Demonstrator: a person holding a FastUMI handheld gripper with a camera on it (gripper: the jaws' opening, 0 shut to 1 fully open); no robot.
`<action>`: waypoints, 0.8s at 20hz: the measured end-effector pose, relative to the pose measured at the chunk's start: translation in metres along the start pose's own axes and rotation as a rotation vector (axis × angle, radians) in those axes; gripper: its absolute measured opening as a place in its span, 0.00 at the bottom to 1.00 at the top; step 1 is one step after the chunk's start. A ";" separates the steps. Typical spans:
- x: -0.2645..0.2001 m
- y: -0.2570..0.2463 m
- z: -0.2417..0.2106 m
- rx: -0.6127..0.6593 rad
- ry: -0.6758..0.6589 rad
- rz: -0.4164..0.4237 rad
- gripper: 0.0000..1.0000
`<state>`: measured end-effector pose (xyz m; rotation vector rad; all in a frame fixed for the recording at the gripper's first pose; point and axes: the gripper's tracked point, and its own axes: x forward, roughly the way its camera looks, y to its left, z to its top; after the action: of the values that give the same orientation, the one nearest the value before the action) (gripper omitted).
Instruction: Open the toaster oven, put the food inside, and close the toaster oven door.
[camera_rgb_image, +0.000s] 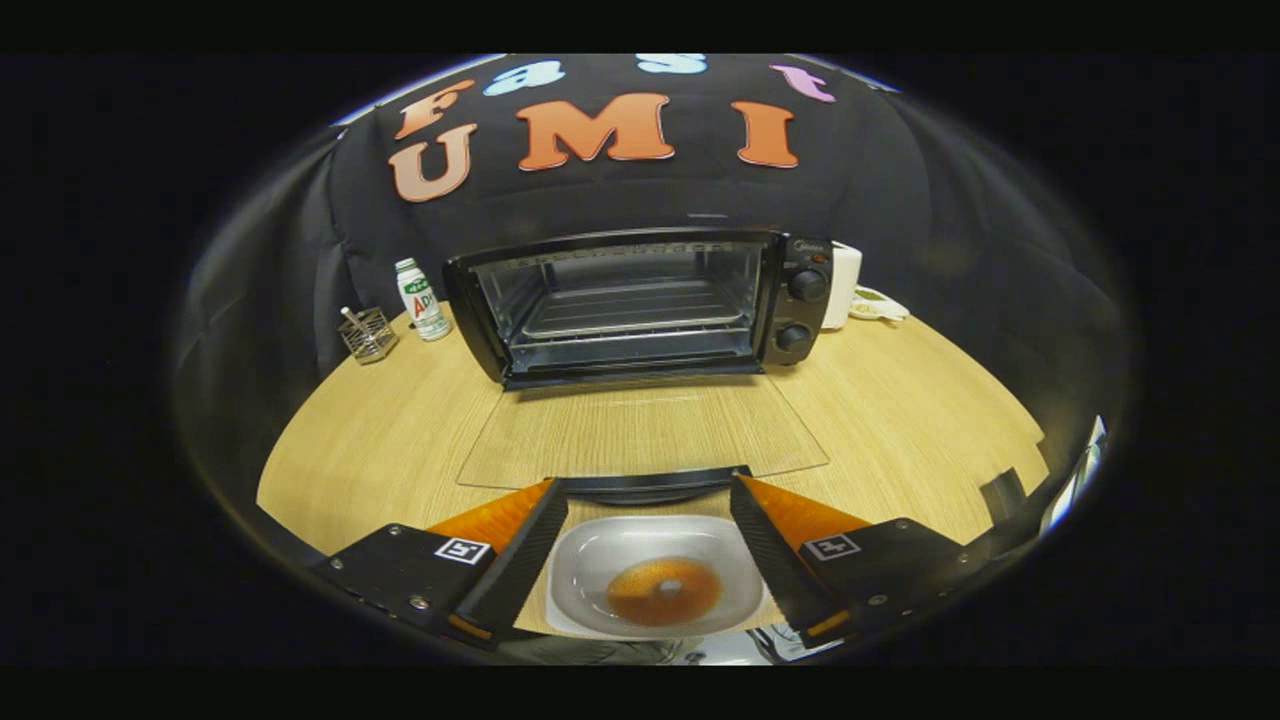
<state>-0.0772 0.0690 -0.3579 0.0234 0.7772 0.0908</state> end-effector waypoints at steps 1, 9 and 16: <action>-0.006 0.000 -0.002 0.006 0.002 -0.005 0.98; -0.036 -0.002 -0.059 0.005 0.079 -0.025 0.98; -0.031 -0.004 -0.093 -0.015 0.147 -0.046 0.98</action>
<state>-0.1644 0.0606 -0.4028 -0.0160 0.9232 0.0547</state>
